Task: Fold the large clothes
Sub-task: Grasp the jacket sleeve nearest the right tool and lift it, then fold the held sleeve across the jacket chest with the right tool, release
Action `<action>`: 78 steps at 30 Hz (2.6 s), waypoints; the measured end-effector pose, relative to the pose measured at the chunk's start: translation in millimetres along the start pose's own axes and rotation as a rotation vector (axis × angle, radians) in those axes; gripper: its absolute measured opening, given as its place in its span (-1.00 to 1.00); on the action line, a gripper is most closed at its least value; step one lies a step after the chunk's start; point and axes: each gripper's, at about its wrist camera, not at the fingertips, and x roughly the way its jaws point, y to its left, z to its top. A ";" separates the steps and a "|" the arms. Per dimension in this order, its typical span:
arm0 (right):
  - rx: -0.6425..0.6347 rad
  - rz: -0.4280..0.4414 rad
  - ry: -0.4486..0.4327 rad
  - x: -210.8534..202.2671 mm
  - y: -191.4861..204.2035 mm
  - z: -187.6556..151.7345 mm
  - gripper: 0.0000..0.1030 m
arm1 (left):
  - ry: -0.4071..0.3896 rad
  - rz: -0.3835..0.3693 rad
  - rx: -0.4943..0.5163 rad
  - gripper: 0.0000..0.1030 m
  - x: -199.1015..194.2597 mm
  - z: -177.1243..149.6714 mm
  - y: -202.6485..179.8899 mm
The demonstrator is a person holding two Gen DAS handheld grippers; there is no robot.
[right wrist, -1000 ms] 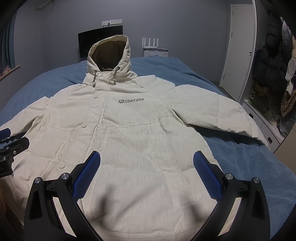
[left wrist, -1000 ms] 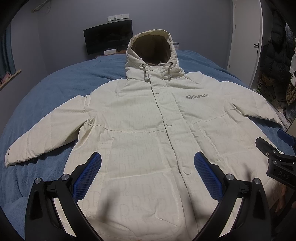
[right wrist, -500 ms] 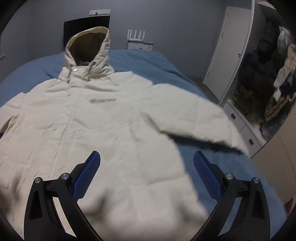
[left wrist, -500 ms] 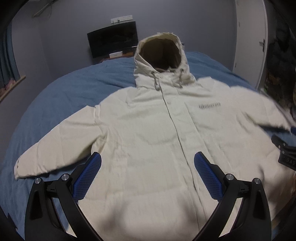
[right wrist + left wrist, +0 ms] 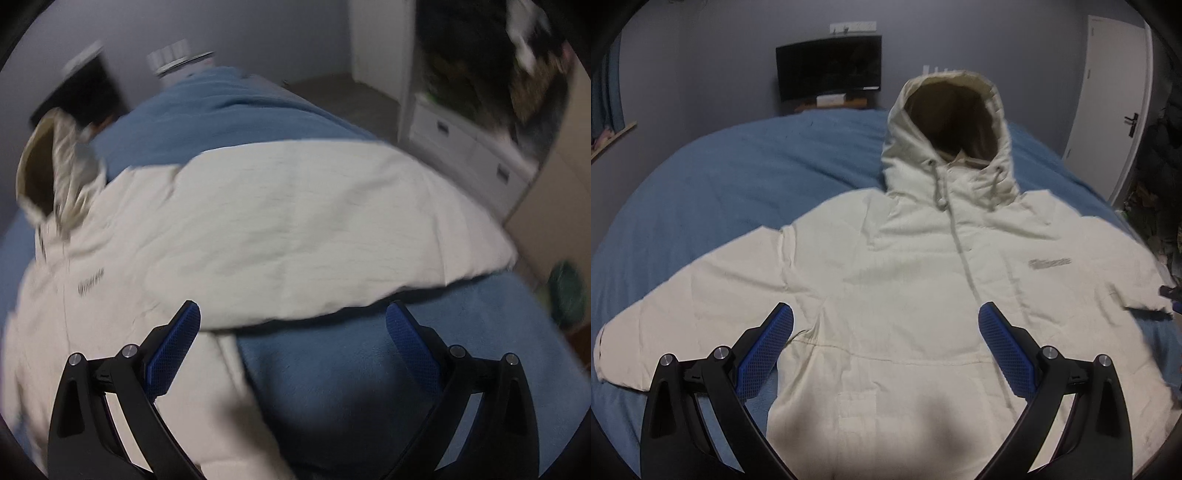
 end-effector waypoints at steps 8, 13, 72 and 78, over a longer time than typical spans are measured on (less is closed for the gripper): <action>0.252 0.003 0.051 55.5 -59.7 15.6 0.85 | 0.040 0.074 0.045 0.88 34.4 -13.0 8.0; 0.394 0.036 0.004 67.1 -93.3 28.6 0.77 | 0.051 0.062 0.051 0.88 45.8 -18.3 7.3; -0.583 0.416 -0.053 -33.9 282.6 -122.5 -0.36 | 0.096 0.051 0.030 0.88 76.4 -34.6 17.2; -0.644 0.479 0.065 -51.4 255.3 -133.7 0.46 | 0.069 0.035 -0.018 0.88 58.8 -31.1 22.7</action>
